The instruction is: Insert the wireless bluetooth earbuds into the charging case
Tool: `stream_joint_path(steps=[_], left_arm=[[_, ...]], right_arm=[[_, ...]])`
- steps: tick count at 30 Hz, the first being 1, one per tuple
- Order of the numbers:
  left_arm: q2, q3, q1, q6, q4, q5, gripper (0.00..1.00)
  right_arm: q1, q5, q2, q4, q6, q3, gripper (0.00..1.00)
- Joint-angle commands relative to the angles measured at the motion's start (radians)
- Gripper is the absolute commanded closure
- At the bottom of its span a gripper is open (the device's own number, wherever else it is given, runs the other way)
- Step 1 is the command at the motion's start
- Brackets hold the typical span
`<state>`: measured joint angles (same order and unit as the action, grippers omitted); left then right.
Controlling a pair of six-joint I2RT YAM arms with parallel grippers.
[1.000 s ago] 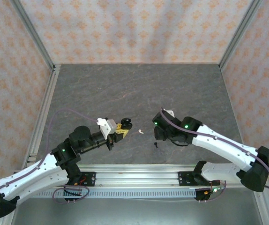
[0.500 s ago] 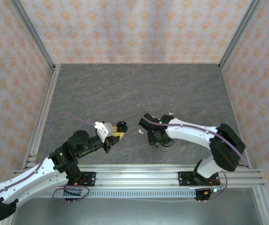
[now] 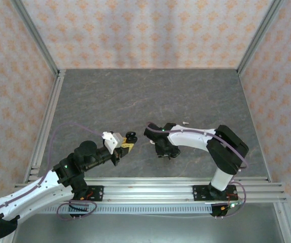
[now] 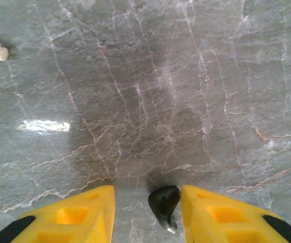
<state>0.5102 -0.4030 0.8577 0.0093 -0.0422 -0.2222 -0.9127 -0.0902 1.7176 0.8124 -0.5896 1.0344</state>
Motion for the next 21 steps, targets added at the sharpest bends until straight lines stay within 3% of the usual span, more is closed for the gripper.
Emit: stream_joint_path(steps=[1, 12, 21], left_arm=[[-0.016, -0.008, 0.005, 0.023, -0.017, 0.023, 1.0], [-0.033, -0.01, 0.006, 0.008, -0.026, 0.021, 1.0], [-0.042, -0.024, 0.005, 0.004, -0.036, 0.021, 1.0]], right_arm=[[0.006, 0.025, 0.027, 0.011, 0.013, 0.021, 0.62], [0.025, 0.017, -0.001, 0.0, 0.006, -0.026, 0.73], [0.031, -0.011, -0.031, 0.013, 0.038, -0.041, 0.67]])
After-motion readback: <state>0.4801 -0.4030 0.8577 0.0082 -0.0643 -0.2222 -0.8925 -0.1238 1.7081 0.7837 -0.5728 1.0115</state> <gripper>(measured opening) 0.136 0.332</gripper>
